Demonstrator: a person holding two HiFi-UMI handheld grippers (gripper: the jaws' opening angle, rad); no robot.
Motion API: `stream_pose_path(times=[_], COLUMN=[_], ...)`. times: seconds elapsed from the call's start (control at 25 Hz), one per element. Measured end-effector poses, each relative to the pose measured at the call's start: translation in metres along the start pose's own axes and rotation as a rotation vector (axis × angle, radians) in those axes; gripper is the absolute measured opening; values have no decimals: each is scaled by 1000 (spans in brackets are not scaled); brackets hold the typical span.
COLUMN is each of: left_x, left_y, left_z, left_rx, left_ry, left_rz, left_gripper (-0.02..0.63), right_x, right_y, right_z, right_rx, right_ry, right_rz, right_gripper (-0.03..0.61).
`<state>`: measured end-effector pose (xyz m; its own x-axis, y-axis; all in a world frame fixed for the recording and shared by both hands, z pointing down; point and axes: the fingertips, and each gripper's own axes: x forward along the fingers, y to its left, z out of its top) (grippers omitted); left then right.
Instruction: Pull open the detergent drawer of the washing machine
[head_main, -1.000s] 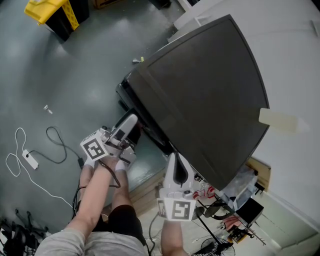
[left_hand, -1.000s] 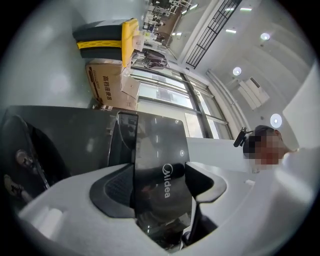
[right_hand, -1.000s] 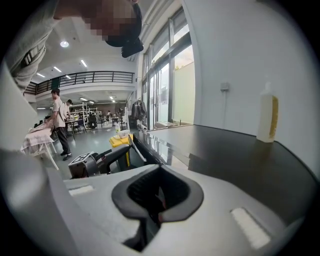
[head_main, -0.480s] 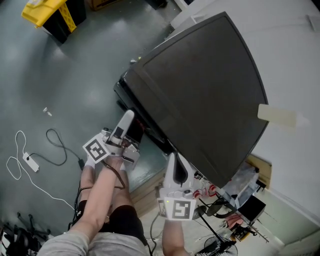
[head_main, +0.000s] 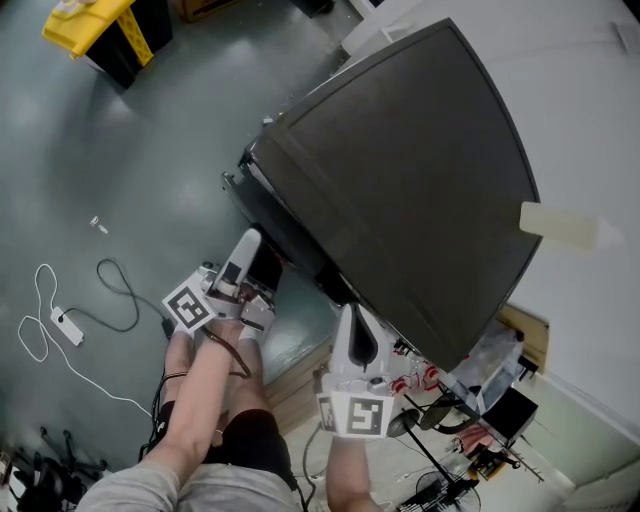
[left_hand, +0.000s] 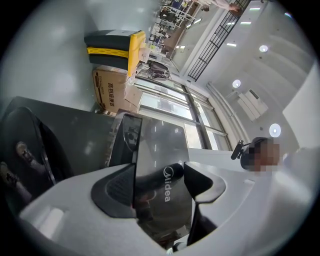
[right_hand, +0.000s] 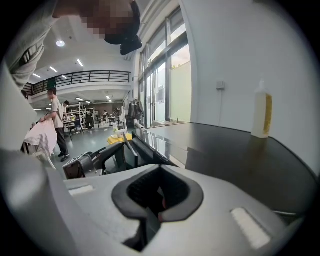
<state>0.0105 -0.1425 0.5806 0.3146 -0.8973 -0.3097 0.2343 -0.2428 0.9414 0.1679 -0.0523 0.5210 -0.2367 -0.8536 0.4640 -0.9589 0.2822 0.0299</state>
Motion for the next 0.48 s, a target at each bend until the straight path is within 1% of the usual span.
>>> stream_pose_path(times=[0.48], left_x=[-44], left_y=[-16], left_z=[9], left_rx=[6], left_ry=[-9], left_rz=[3], left_gripper=[314], right_x=[-11], right_y=[13], right_z=[-2], right_rx=[-1], right_ry=[-5], right_rz=[-8], right_gripper=[5])
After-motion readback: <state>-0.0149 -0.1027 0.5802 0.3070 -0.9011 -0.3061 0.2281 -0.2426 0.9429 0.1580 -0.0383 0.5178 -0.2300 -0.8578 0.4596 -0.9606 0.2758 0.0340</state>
